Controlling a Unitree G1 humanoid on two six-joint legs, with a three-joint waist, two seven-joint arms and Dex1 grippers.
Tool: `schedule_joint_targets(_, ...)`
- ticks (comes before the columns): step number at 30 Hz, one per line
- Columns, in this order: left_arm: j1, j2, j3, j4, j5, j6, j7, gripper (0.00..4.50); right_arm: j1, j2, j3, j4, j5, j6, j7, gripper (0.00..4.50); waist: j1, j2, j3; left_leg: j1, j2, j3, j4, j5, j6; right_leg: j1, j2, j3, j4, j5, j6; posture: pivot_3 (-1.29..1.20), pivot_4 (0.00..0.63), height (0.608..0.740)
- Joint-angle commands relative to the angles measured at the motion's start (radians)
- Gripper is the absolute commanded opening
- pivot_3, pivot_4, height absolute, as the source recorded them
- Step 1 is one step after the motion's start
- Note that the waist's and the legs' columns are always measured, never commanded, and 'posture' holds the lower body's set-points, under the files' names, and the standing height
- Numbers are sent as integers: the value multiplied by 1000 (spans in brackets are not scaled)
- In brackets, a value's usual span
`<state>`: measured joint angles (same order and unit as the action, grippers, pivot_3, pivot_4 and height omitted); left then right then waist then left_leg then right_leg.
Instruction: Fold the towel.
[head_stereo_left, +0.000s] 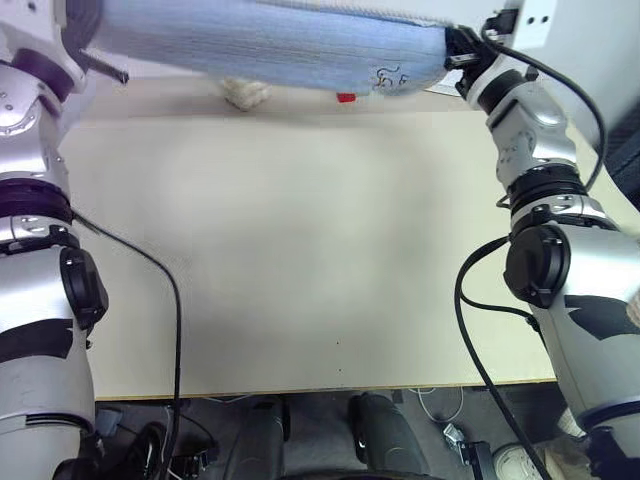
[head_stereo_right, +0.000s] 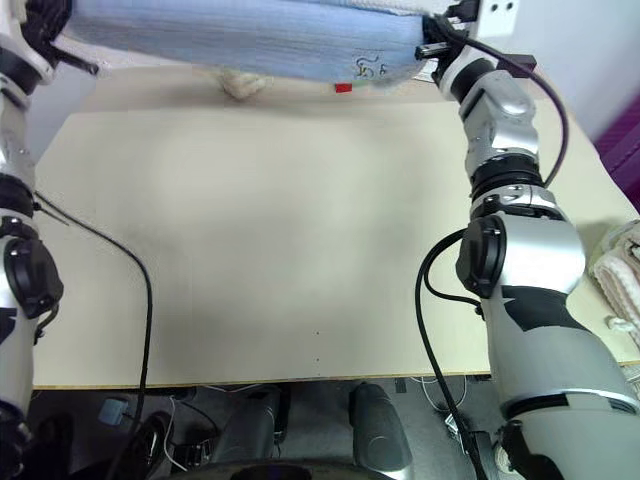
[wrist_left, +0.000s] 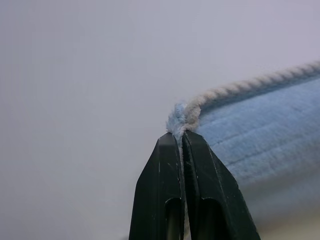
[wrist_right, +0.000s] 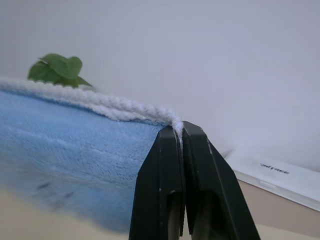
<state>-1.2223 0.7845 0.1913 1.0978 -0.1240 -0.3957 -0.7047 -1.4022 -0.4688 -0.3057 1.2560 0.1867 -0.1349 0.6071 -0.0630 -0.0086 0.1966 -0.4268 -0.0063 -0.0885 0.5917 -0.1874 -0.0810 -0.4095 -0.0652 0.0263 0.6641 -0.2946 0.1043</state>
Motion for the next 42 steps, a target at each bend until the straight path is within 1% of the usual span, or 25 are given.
schedule_joint_targets(1, 122, 25, 43, -99, -85, -35, -177, 0, 54, -12, 2, -84, 27, 4, 101, 32, -6, 0, 0, 0, 0, 0, 1, 0, 0, 0, 0, 0, 1, 0, 0, 0, 150, 740)
schedule_joint_targets(5, 369, 30, 81, -261, -173, 6, -322, 0, 210, 13, 40, -203, 30, 51, 184, 32, -14, 0, 0, 2, 3, 1, 5, -2, 4, 0, 2, 2, 4, 0, -1, 0, 150, 740)
schedule_joint_targets(6, 434, 29, 91, -290, -190, 0, -344, 0, 271, 21, 56, -242, 23, 54, 197, 32, -12, 0, 0, 4, 3, 1, 5, -2, 4, 1, 3, 2, 5, 1, -1, 0, 150, 740)
schedule_joint_targets(8, 596, 19, 102, -409, -222, 8, -382, 0, 404, 28, 81, -327, 14, 72, 213, 32, -10, 0, 0, 5, 4, 1, 5, -2, 5, 1, 3, 2, 8, 1, -2, 0, 150, 740)
schedule_joint_targets(10, 750, 3, 111, -543, -258, 53, -398, 0, 525, 12, 105, -427, 18, 99, 254, 32, -6, 0, 0, 7, 4, 1, 5, -2, 5, 2, 3, 2, 8, 1, -2, 0, 150, 740)
schedule_joint_targets(13, 914, -6, 118, -711, -303, 98, -415, 0, 637, -43, 114, -523, 22, 128, 284, 32, 3, 0, 0, 5, 4, 2, 6, -2, 5, 2, 2, 3, 8, 1, -2, 0, 150, 740)
schedule_joint_targets(16, 1015, 1, 133, -829, -345, 149, -427, 0, 680, -121, 110, -581, 30, 126, 331, 32, 18, 1, 0, 5, 4, 2, 9, -2, 5, 2, 2, 3, 9, 2, -2, 0, 150, 740)
schedule_joint_targets(18, 1055, 13, 141, -878, -363, 176, -443, 0, 704, -160, 118, -632, 41, 87, 393, 32, 20, 0, 0, 7, 4, 2, 10, -2, 5, 4, 2, 3, 9, 2, -2, 0, 150, 740)
schedule_joint_targets(20, 1092, 24, 153, -925, -401, 230, -462, 0, 760, -201, 141, -721, 65, 128, 480, 32, 19, 0, 0, 11, 4, 2, 9, -2, 5, 7, 3, 3, 8, 2, -2, 0, 150, 740)
schedule_joint_targets(22, 1135, 32, 160, -958, -399, 238, -475, 0, 800, -242, 151, -781, 82, 197, 528, 32, 19, 0, 0, 18, 5, 2, 6, -2, 6, 16, 3, 3, 4, 2, -2, 0, 150, 740)
schedule_joint_targets(23, 1155, 33, 168, -967, -407, 256, -478, 0, 816, -258, 151, -808, 90, 221, 541, 32, 19, 0, 0, 21, 5, 2, 5, -3, 7, 19, 3, 3, 2, 2, -2, 0, 150, 740)
schedule_joint_targets(26, 1202, 34, 188, -986, -411, 274, -485, 0, 859, -292, 141, -882, 125, 316, 561, 32, 19, 0, 0, 20, 5, 3, 5, -3, 7, 18, 3, 3, 2, 2, -2, 0, 150, 740)
schedule_joint_targets(30, 1290, 36, 221, -1047, -438, 308, -503, 0, 957, -348, 123, -1010, 171, 417, 594, 32, 20, 0, 0, 20, 5, 3, 5, -3, 7, 18, 3, 3, 2, 2, -3, 0, 150, 740)
schedule_joint_targets(33, 1341, 31, 245, -1087, -449, 318, -506, 0, 1009, -377, 93, -1072, 214, 485, 592, 32, 21, 0, 0, 20, 5, 3, 6, -3, 7, 18, 2, 3, 1, 2, -3, 0, 150, 740)
schedule_joint_targets(35, 1340, 22, 247, -1082, -443, 315, -491, 0, 1014, -376, 81, -1065, 220, 496, 571, 32, 22, 0, 0, 20, 5, 3, 6, -3, 7, 18, 2, 3, 1, 1, -3, 0, 150, 740)
schedule_joint_targets(38, 1284, 0, 215, -1057, -429, 321, -461, 0, 978, -324, 95, -1020, 192, 465, 493, 32, 23, -1, 0, 20, 5, 4, 6, -3, 7, 19, 3, 3, 1, 0, -6, 0, 150, 740)
schedule_joint_targets(42, 1202, -38, 169, -1018, -394, 303, -437, 0, 904, -260, 111, -945, 160, 413, 409, 32, 21, 0, 0, 20, 5, 4, 7, -3, 7, 19, 3, 3, 1, 1, -3, 0, 150, 740)
